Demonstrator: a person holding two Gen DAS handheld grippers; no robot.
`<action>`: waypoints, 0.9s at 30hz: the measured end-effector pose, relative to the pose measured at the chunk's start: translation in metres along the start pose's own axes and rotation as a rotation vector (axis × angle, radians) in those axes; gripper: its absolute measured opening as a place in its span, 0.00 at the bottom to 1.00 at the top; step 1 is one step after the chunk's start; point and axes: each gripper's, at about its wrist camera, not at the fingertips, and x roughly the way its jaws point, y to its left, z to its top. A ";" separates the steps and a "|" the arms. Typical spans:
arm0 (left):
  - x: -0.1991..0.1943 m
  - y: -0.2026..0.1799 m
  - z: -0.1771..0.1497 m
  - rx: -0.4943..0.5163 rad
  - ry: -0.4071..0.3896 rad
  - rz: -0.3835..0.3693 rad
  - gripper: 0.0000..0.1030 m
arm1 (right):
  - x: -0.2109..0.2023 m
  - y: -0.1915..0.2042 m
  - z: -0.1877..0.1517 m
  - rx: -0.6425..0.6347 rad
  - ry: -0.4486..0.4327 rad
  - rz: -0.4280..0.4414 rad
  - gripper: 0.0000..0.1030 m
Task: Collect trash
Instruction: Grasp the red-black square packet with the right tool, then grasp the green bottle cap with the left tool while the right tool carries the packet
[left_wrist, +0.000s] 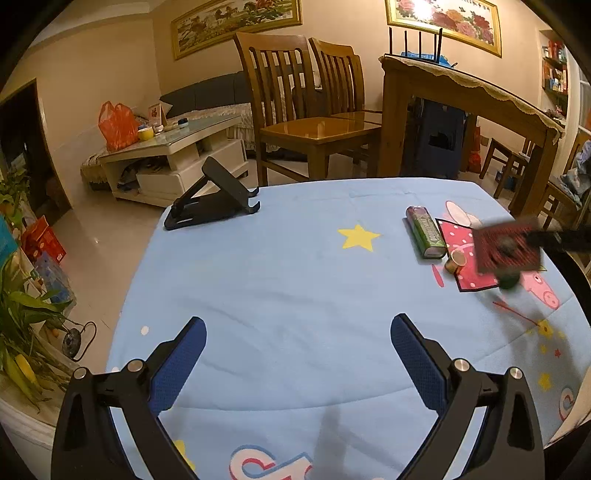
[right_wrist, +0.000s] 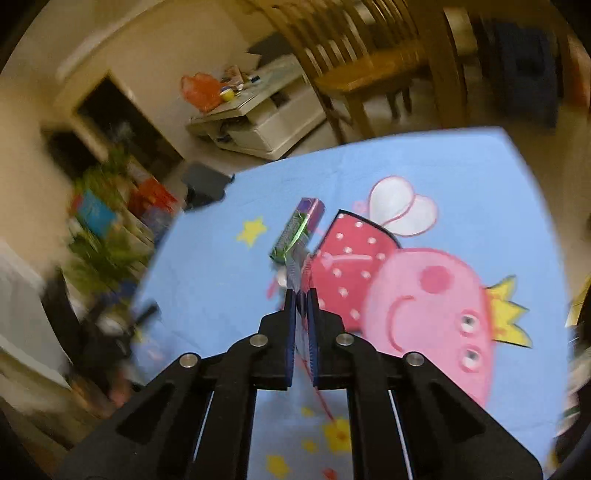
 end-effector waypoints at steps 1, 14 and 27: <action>-0.001 -0.001 0.000 0.000 -0.002 -0.001 0.94 | -0.006 0.000 -0.005 -0.008 -0.031 -0.038 0.06; -0.015 -0.043 -0.006 0.133 -0.052 -0.107 0.94 | -0.032 -0.055 -0.013 0.291 -0.167 0.105 0.06; 0.021 -0.202 0.022 0.287 0.120 -0.542 0.78 | -0.132 -0.116 -0.069 0.430 -0.291 0.083 0.06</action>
